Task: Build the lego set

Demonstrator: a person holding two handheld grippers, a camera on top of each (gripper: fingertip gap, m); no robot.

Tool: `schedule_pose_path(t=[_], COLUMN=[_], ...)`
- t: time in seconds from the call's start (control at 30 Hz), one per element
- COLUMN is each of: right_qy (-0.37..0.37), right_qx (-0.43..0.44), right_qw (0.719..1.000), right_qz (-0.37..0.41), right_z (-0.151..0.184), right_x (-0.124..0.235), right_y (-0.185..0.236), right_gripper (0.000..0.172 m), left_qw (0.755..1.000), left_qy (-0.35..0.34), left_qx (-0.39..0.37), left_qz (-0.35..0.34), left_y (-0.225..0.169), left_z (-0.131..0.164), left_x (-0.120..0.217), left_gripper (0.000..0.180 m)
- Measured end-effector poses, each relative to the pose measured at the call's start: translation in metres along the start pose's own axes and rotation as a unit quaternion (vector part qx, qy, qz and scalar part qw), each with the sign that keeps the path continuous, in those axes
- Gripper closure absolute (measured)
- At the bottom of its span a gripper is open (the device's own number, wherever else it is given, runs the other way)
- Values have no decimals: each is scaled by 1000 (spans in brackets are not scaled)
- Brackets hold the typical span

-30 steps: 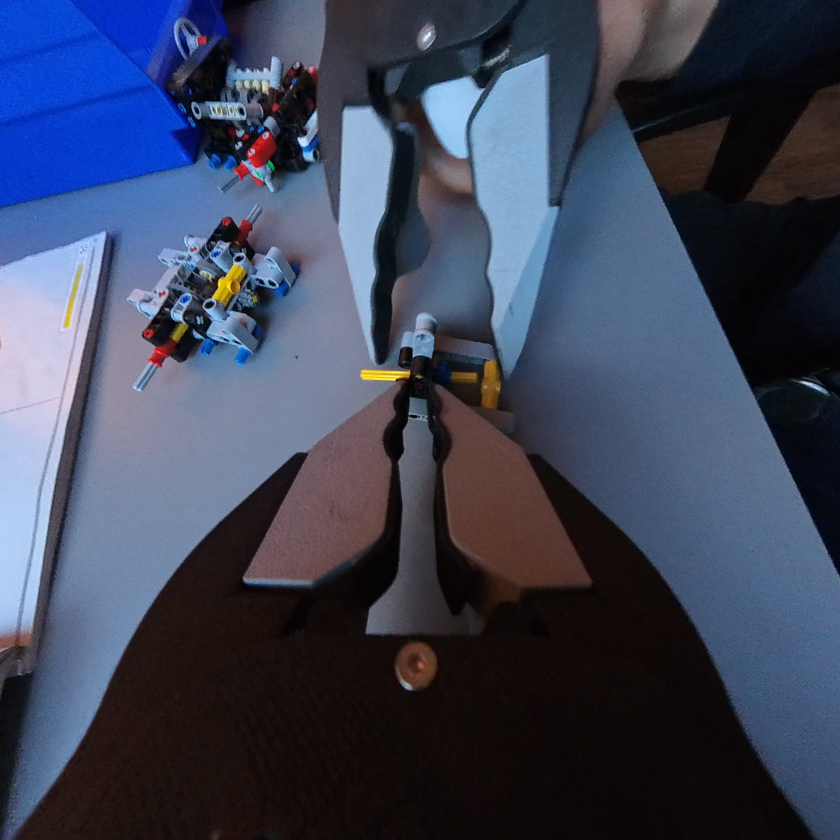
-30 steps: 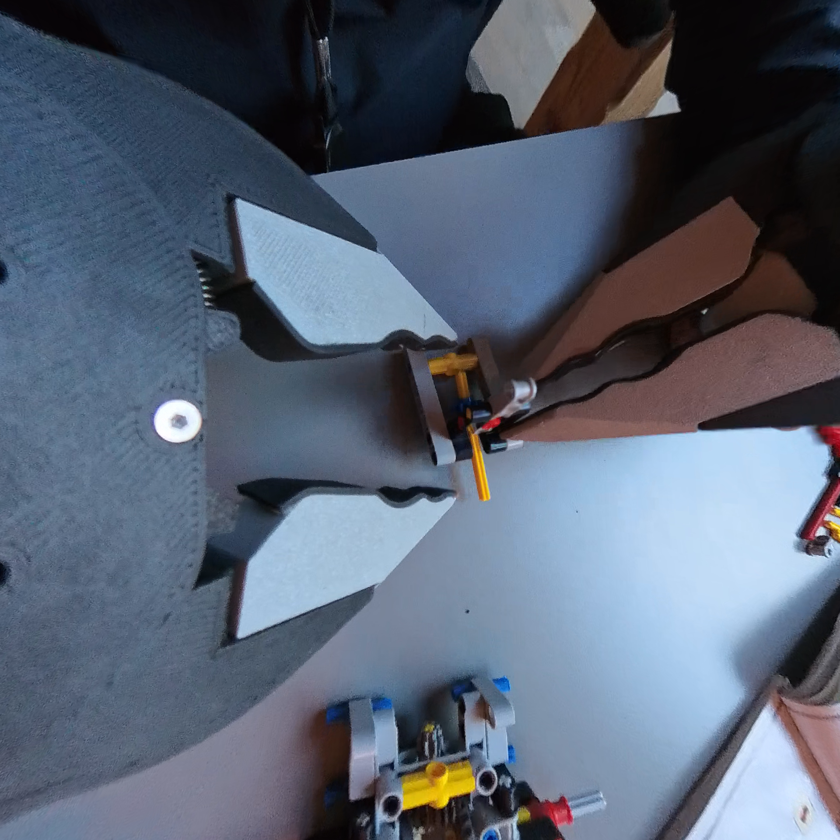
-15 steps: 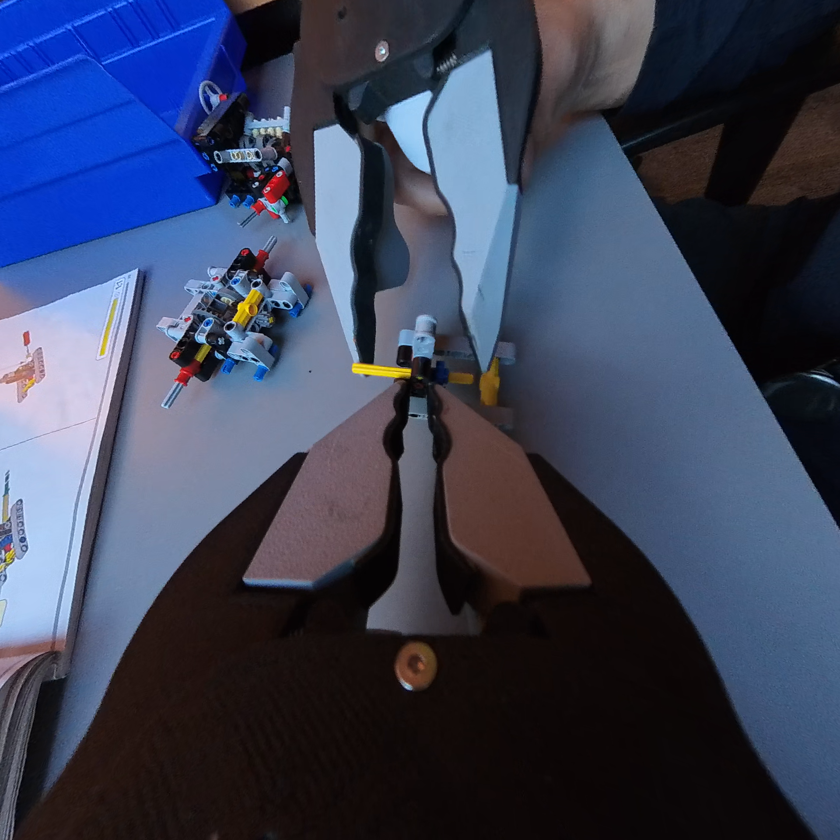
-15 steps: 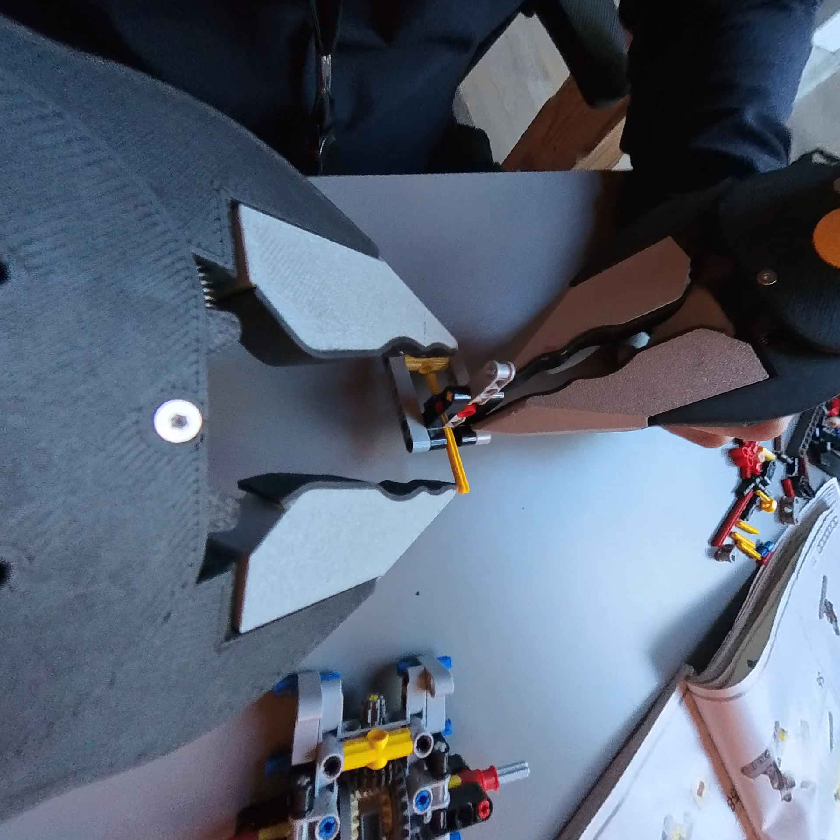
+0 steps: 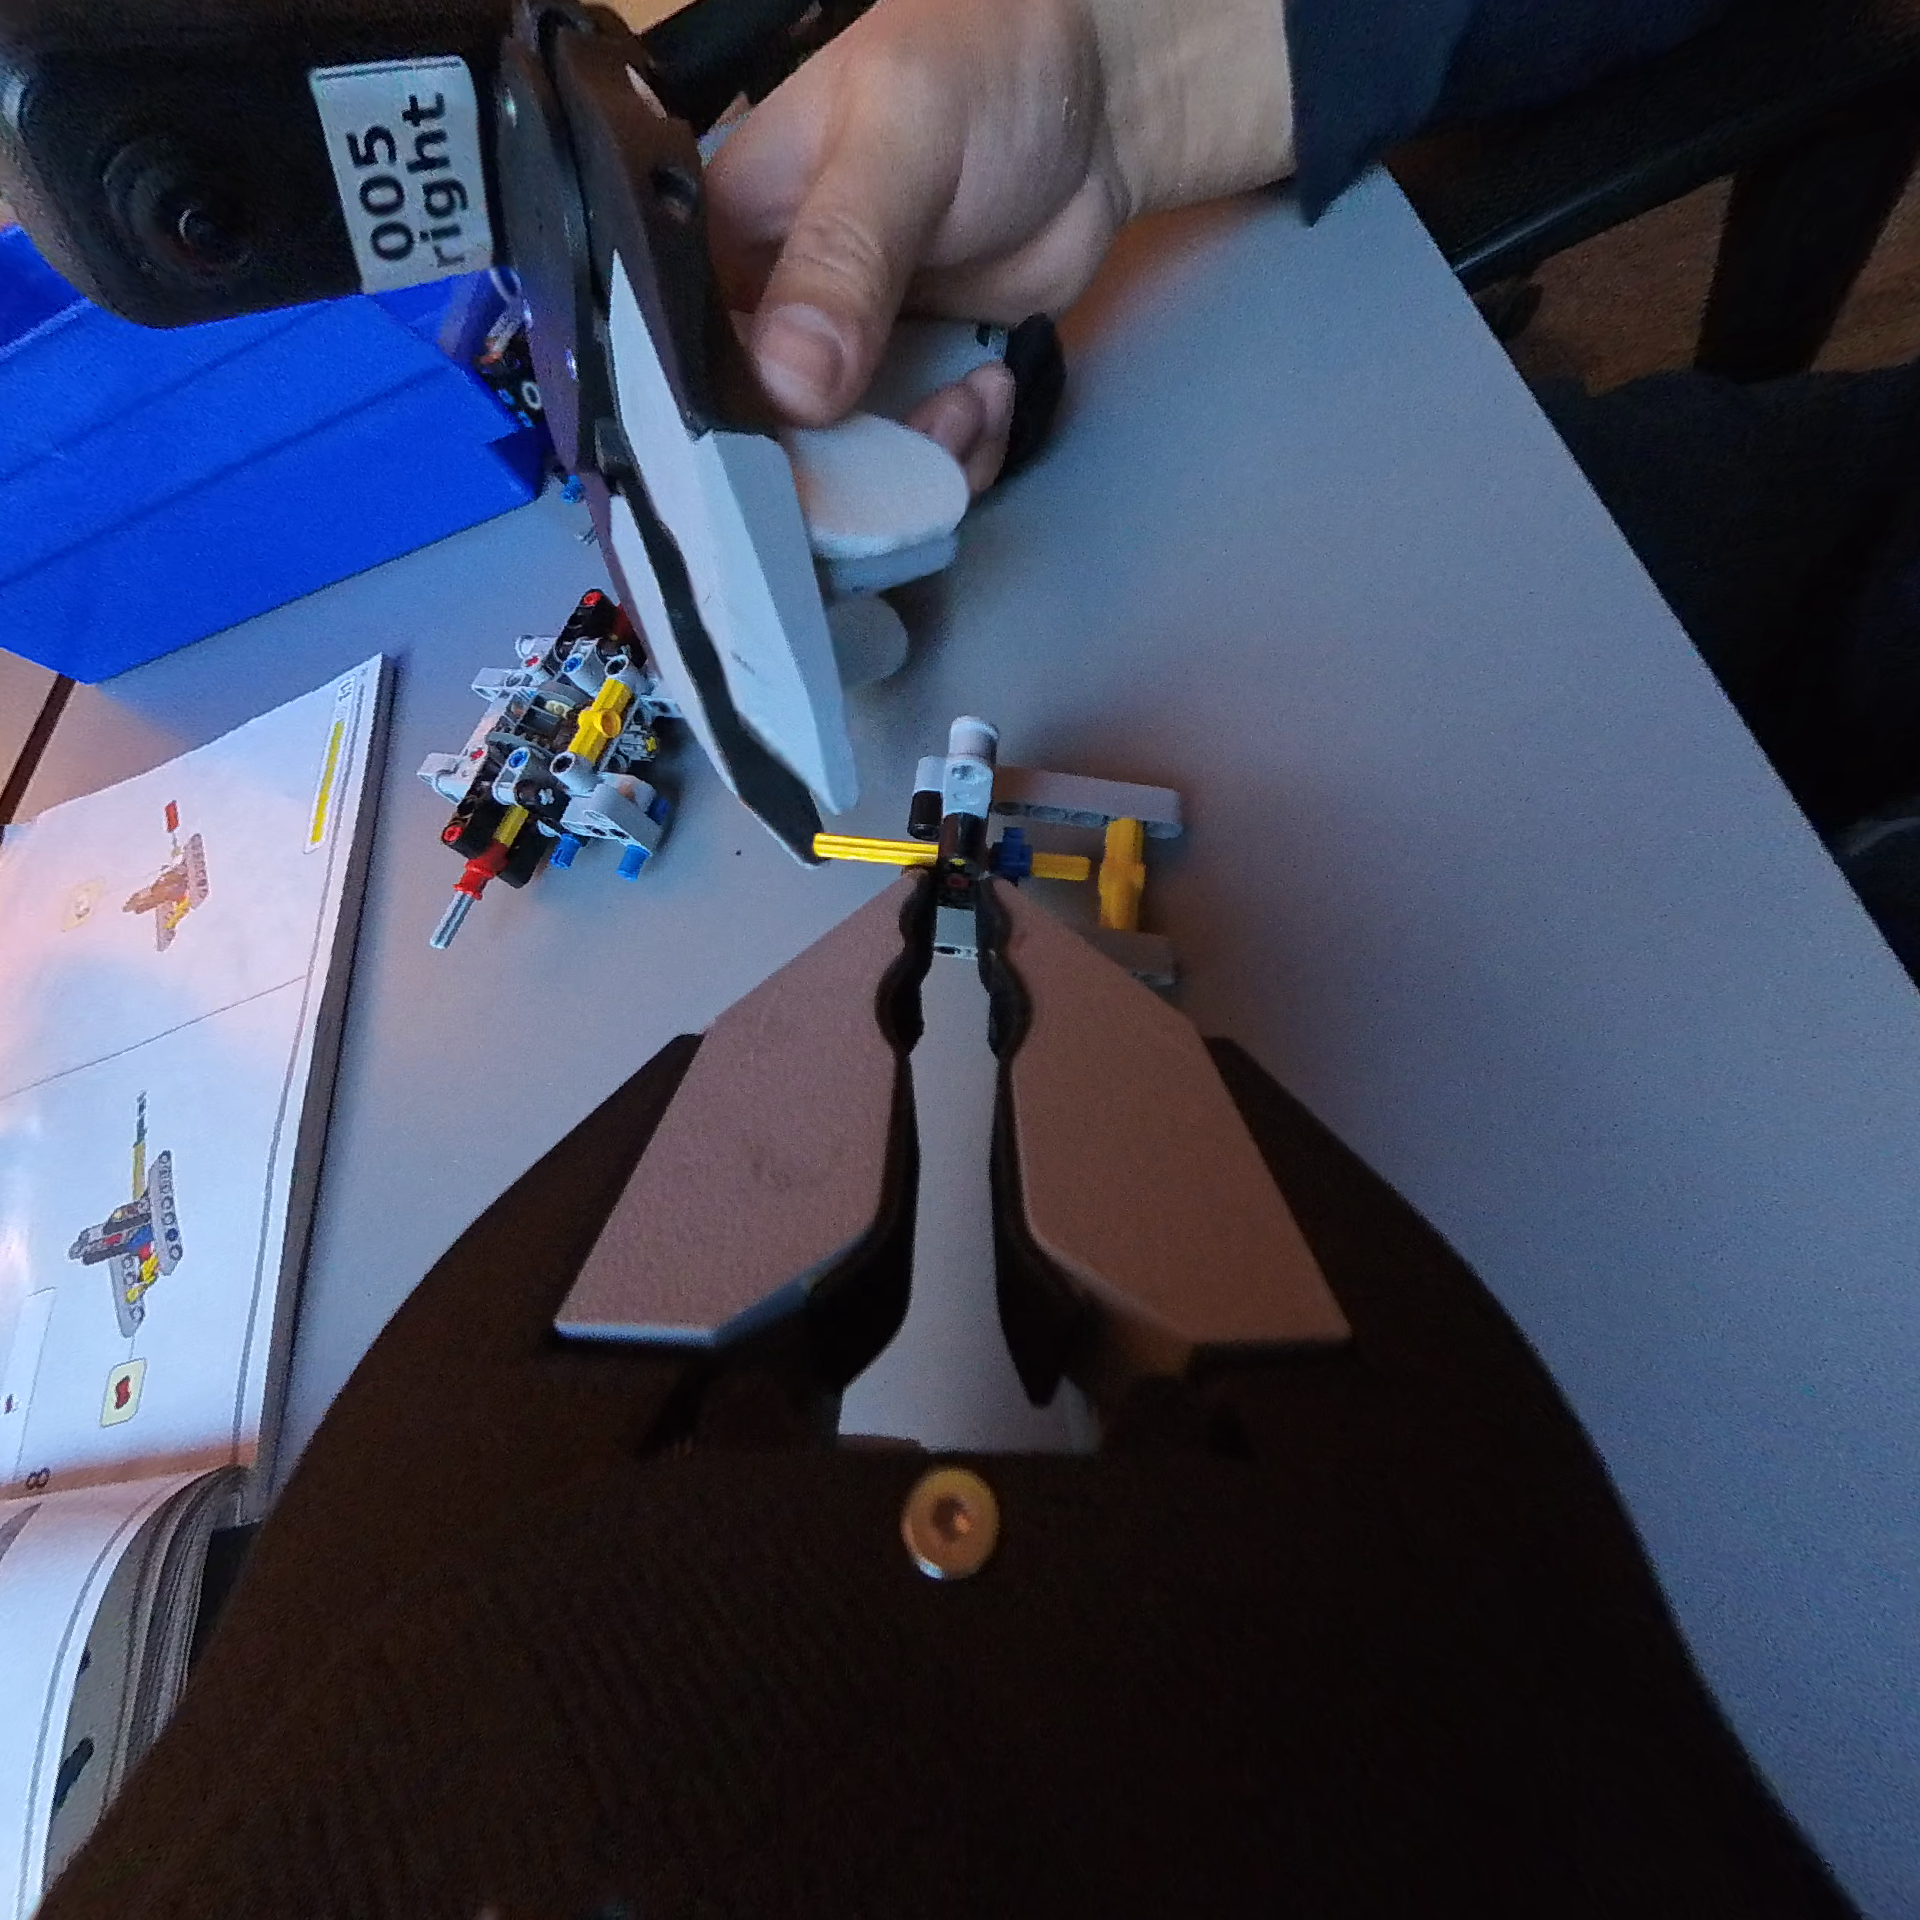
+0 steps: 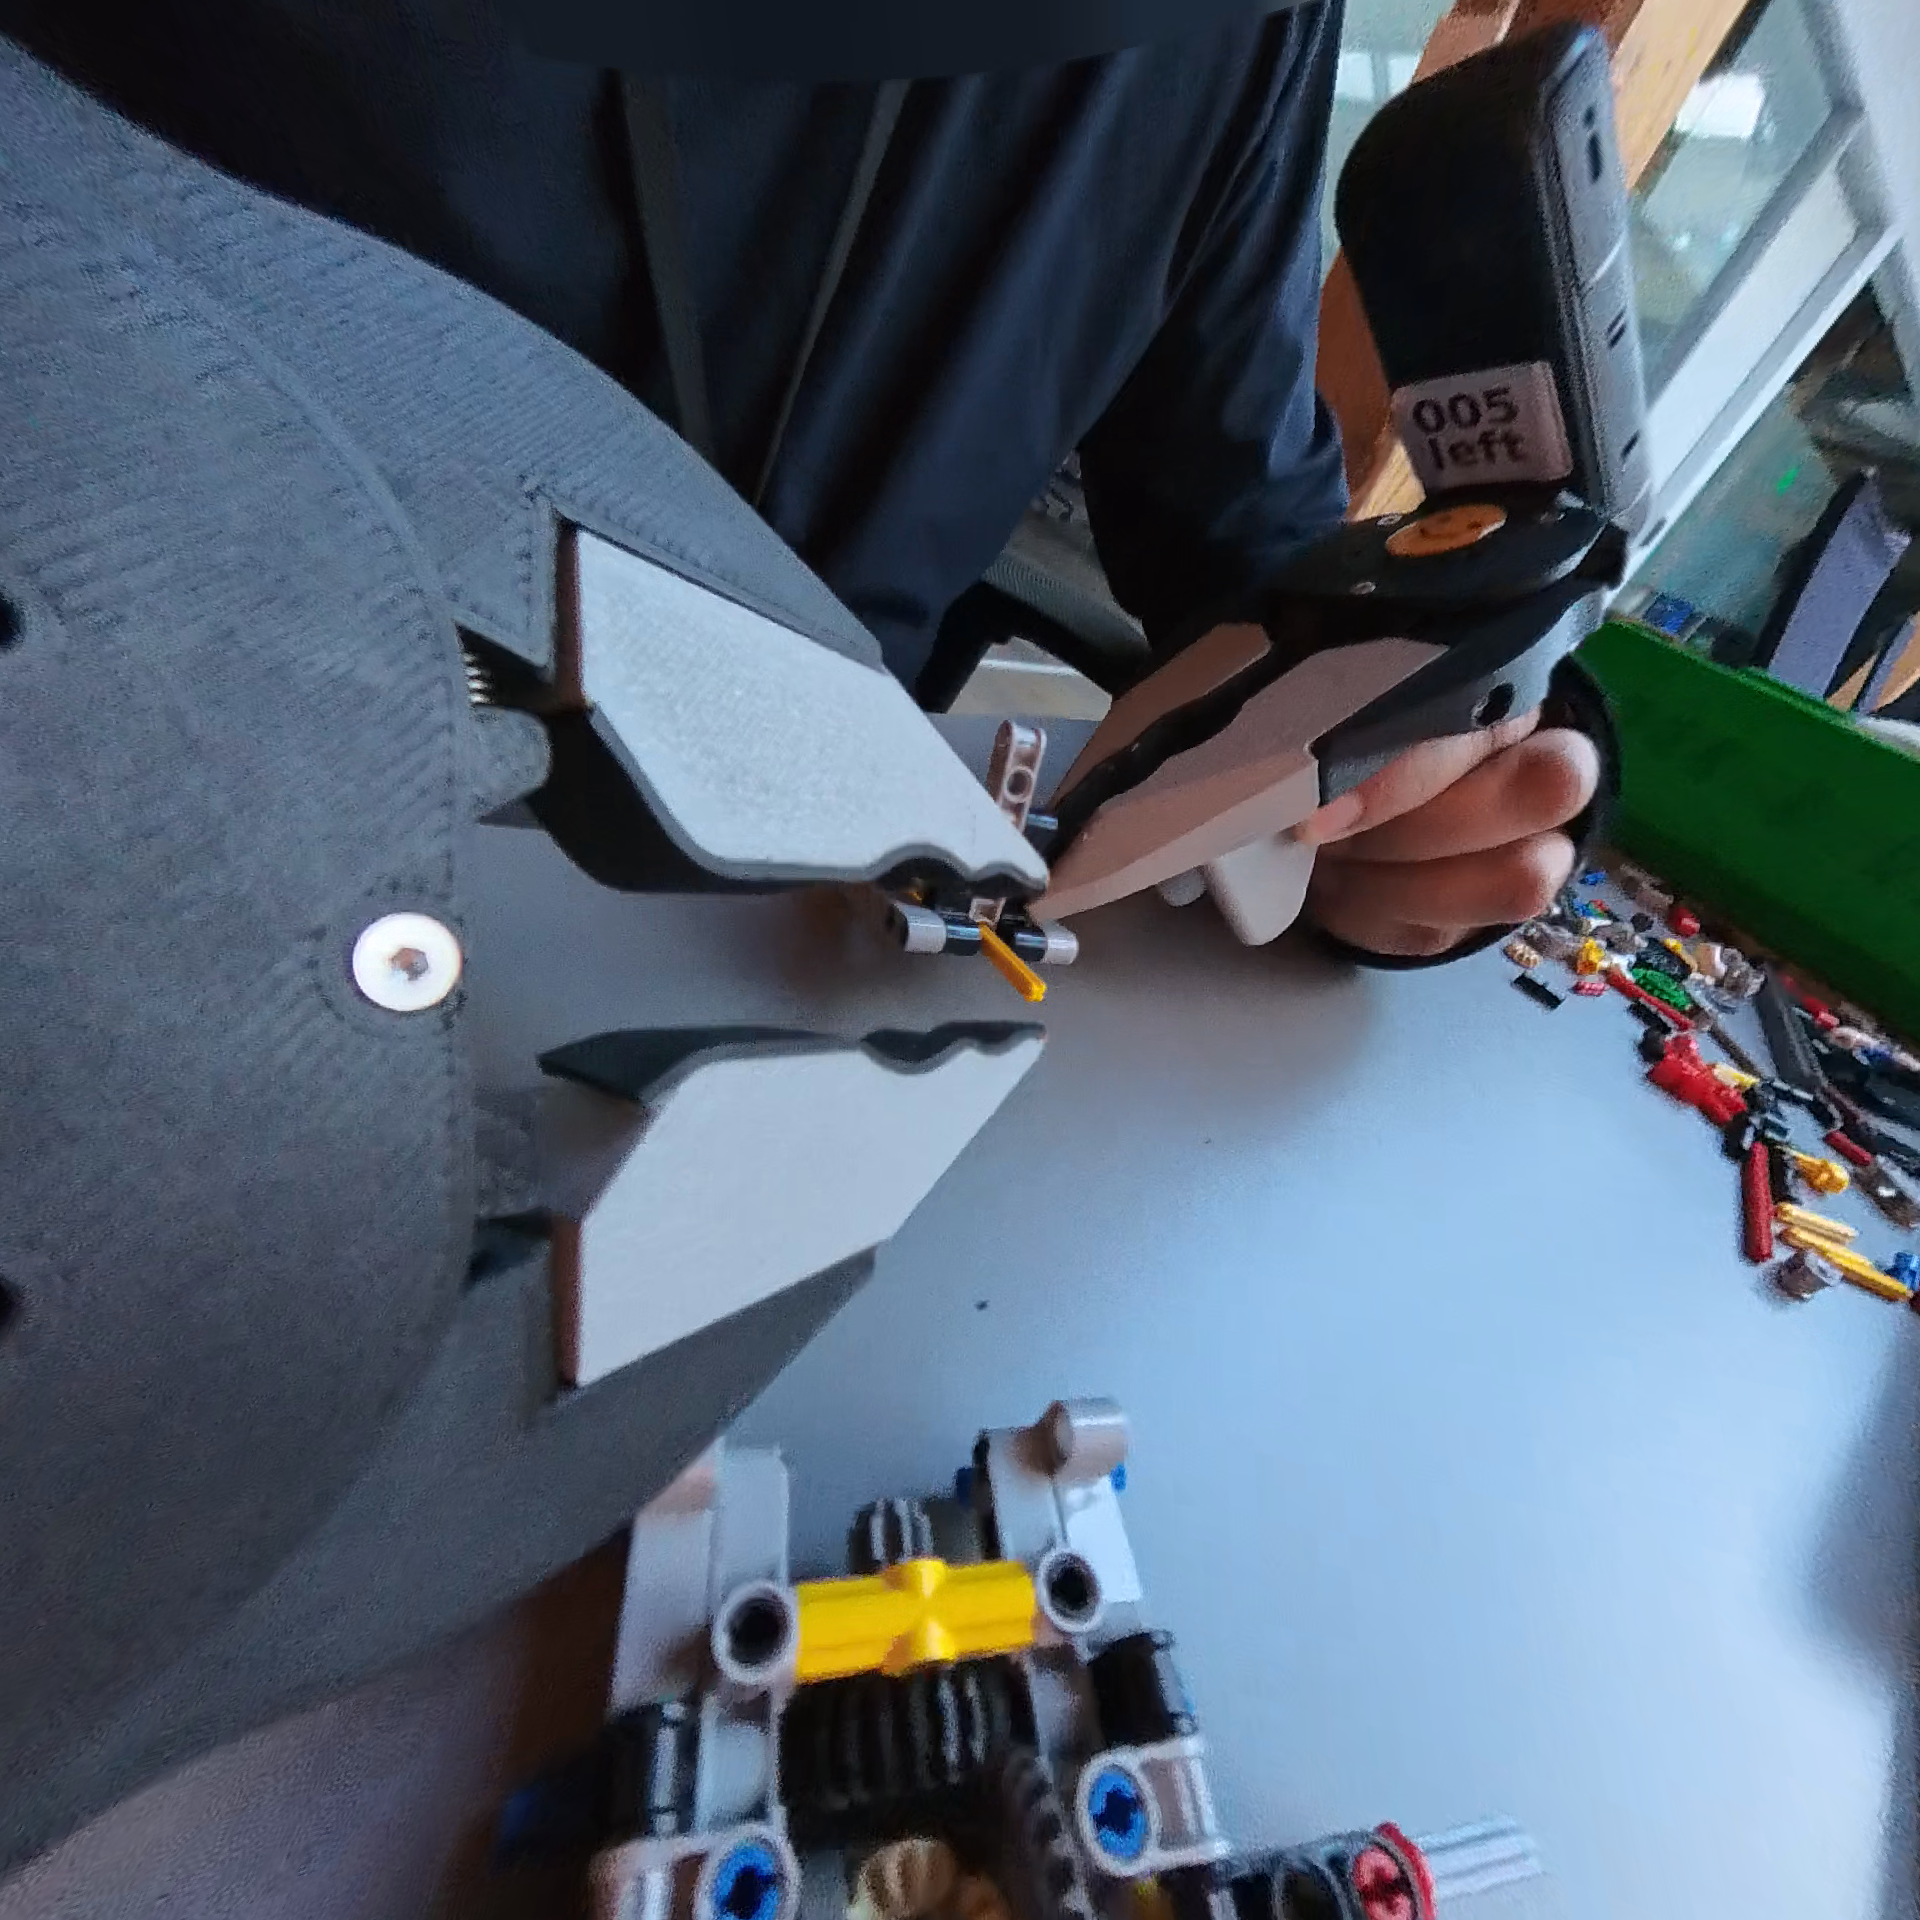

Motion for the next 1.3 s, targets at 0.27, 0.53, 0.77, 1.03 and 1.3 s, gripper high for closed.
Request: schedule_pose_path(t=[0.27,0.53,0.77,1.03,1.3], right_qy=[25,21,23,24,24], right_qx=[6,26,-2,-41,-26], right_qw=[1000,999,999,998,998], right_qz=[5,32,39,44,52], right_z=[0,-1,-2,-2,-2], right_x=[-8,-10,-11,-13,-15], right_y=[-3,-6,-11,-17,-16], right_gripper=[169,171,171,171,171], left_qw=[1000,999,998,999,999], left_qy=[2,23,34,42,41], left_qx=[9,33,48,29,13], left_qz=[6,17,19,5,3], left_y=[1,1,3,3,3], left_z=[1,5,8,10,10], left_x=[0,-2,-3,-4,-3], left_gripper=[175,175,175,175,175])
Point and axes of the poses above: each gripper's, where its closed fingertips meet, x back along the fingers, z out of its underside, y = z × x across the jaws, the point moved 5 cm from there along x, back along the fingers, and after that the axes turned 9 degrees about -y, right-handed, at the moved point
